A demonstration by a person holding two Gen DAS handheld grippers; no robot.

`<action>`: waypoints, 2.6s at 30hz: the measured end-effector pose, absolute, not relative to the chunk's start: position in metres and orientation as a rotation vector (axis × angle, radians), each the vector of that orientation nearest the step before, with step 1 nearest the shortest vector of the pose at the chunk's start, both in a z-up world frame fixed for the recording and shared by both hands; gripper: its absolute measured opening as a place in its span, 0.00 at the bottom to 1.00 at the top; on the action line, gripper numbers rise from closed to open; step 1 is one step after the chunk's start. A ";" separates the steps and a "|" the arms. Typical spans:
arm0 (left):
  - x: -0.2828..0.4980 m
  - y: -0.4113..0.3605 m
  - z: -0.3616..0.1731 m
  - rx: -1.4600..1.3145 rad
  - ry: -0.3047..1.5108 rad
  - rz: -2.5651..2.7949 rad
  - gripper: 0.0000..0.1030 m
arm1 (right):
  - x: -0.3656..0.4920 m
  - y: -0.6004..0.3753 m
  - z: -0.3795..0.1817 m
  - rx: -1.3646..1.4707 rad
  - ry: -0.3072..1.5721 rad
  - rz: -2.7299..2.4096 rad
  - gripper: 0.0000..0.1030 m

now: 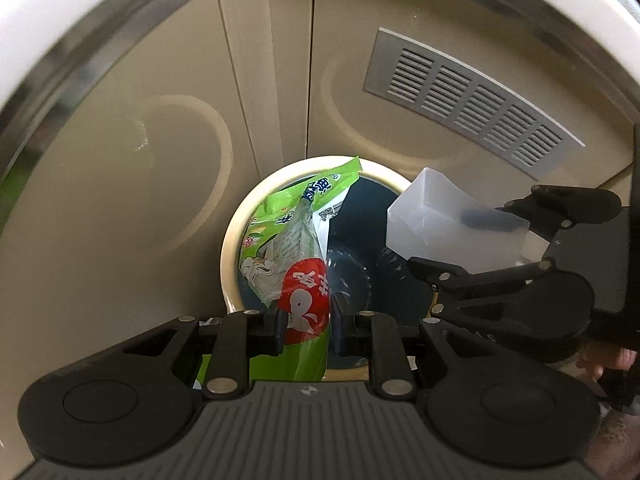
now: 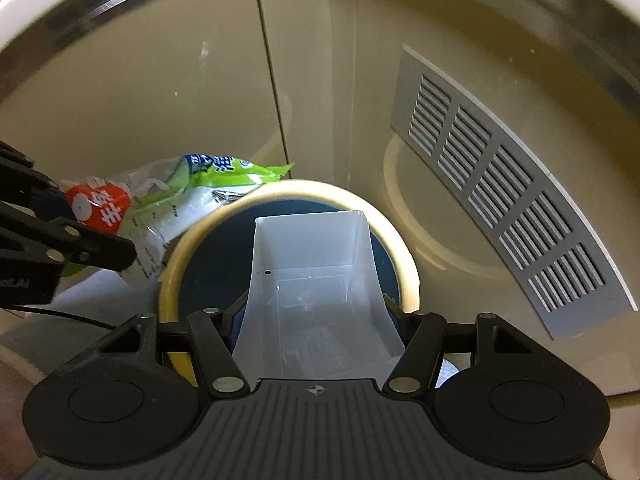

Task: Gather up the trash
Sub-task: 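Open the left tool over the bin while the right tool drops the plastic box, then raise both open tools from the bin back toward the grey mat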

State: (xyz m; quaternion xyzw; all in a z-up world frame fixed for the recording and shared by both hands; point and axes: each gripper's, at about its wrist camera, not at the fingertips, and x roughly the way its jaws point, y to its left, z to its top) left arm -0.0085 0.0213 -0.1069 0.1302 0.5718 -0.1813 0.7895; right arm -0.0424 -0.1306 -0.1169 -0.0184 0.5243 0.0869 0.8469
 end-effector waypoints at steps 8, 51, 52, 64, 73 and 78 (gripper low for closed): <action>0.003 0.006 -0.123 0.315 1.251 -0.395 0.48 | -0.027 -0.127 -0.132 -0.036 1.143 0.177 0.63; -0.104 0.047 -0.016 0.277 0.909 -0.296 1.00 | -0.134 -0.124 -0.025 -0.025 0.935 0.216 0.87; -0.104 0.047 -0.016 0.274 0.906 -0.296 1.00 | -0.135 -0.124 -0.025 -0.023 0.933 0.214 0.87; -0.105 0.048 -0.017 0.274 0.903 -0.301 1.00 | -0.132 -0.126 -0.029 -0.004 0.939 0.205 0.87; -0.104 0.045 -0.019 0.280 0.909 -0.303 1.00 | -0.131 -0.127 -0.032 0.012 0.946 0.202 0.87; -0.103 0.044 -0.019 0.282 0.913 -0.304 1.00 | -0.130 -0.129 -0.033 0.020 0.949 0.199 0.87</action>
